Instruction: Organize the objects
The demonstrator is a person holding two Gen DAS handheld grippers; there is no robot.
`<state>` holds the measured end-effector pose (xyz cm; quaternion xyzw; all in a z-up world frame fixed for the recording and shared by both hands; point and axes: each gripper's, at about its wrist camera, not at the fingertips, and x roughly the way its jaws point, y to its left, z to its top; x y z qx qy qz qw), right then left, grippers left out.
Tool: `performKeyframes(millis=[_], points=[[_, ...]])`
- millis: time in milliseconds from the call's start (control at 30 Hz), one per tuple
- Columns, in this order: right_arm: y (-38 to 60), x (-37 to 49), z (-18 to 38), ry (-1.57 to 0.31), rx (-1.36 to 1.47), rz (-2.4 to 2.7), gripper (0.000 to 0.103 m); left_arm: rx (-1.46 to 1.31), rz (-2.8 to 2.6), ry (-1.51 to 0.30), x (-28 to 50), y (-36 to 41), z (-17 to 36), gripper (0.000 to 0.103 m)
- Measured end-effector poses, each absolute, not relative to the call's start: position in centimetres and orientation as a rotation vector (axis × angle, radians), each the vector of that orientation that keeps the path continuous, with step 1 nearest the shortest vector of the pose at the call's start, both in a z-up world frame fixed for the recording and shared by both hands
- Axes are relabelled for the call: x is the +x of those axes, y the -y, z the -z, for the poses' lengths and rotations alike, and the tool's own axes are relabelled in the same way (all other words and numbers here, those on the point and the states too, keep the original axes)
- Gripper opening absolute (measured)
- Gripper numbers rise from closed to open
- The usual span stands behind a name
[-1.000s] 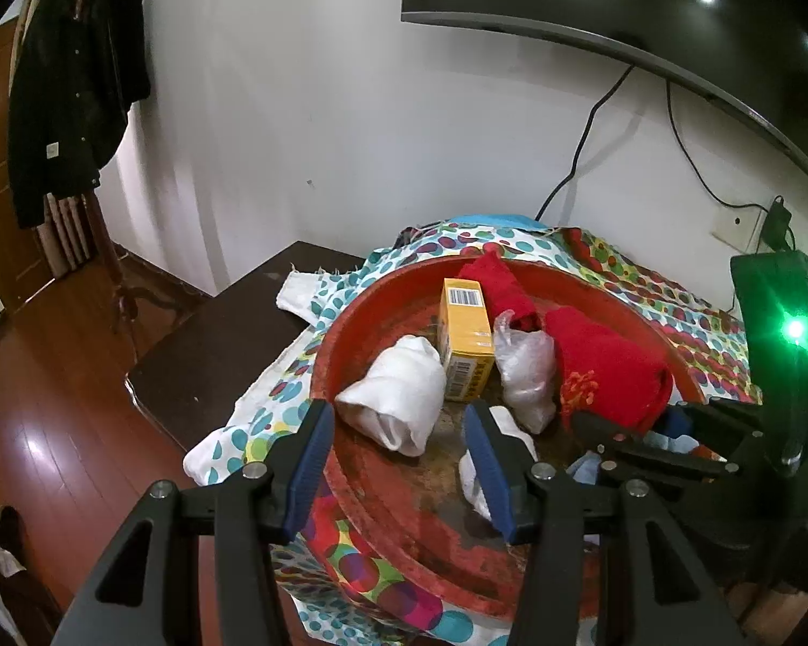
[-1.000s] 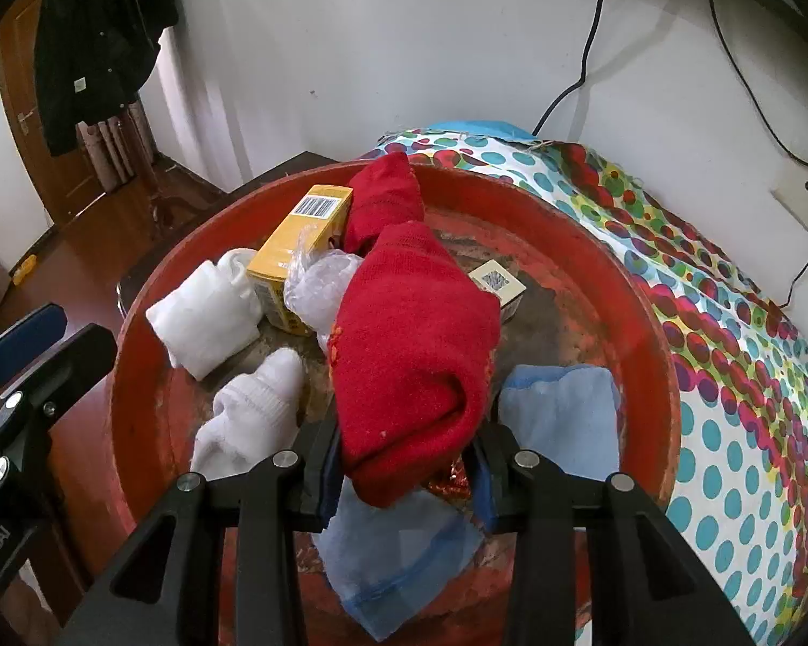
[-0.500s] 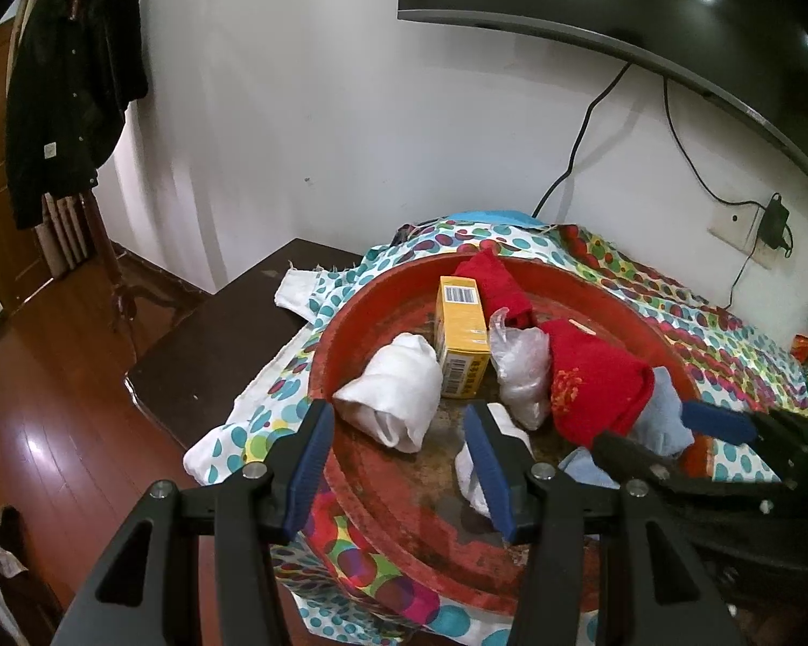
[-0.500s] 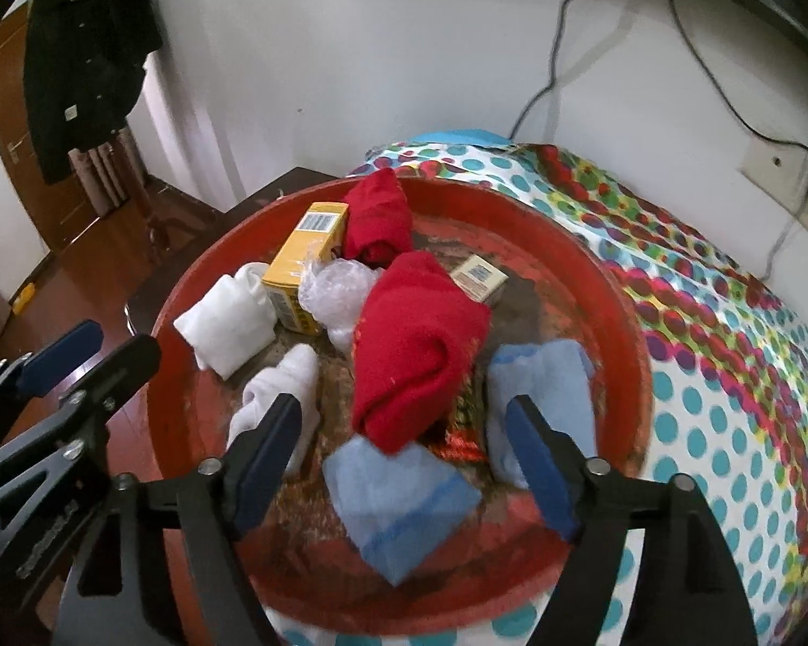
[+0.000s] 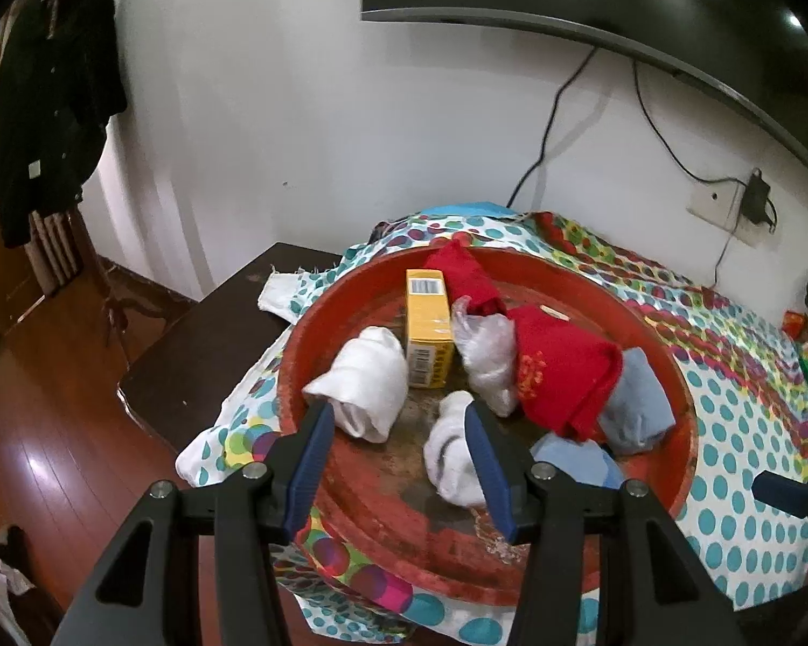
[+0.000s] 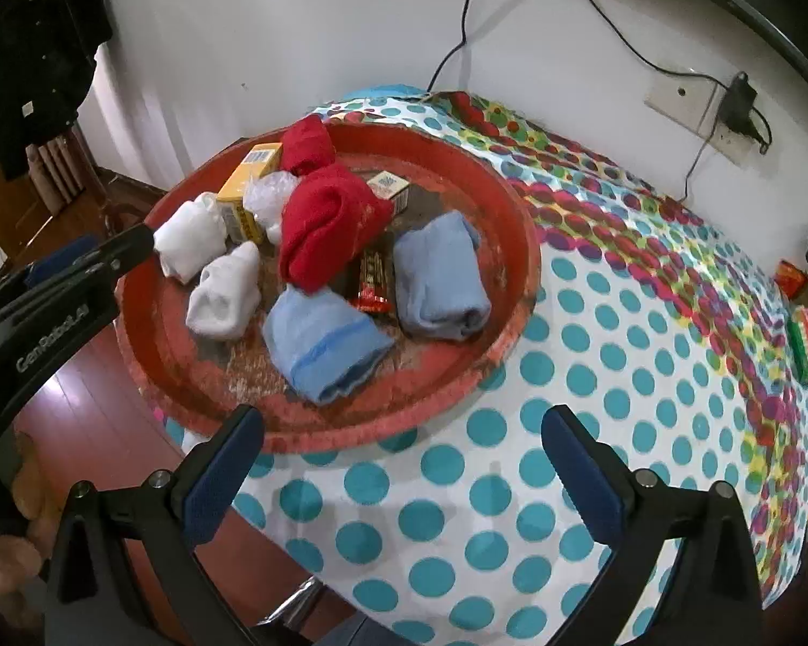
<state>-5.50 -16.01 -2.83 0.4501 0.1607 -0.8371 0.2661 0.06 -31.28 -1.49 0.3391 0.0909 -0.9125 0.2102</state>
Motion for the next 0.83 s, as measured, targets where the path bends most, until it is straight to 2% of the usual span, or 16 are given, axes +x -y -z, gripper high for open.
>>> performKeyframes(millis=[133,533,833], points=[[15.9,-5.2,3.1,-0.433,1.226,2.242,0.102,0.95,2.544,-0.212,-0.2,30.4,1.6,0.052],[16.5,-4.3,3.7,-0.461,1.216,2.208,0.102,0.987,2.571,-0.27,-0.5,30.4,2.0,0.052],[16.4,-4.4,3.9,-0.46,1.224,2.205,0.102,0.975,2.57,-0.229,-0.4,30.0,1.9,0.052]])
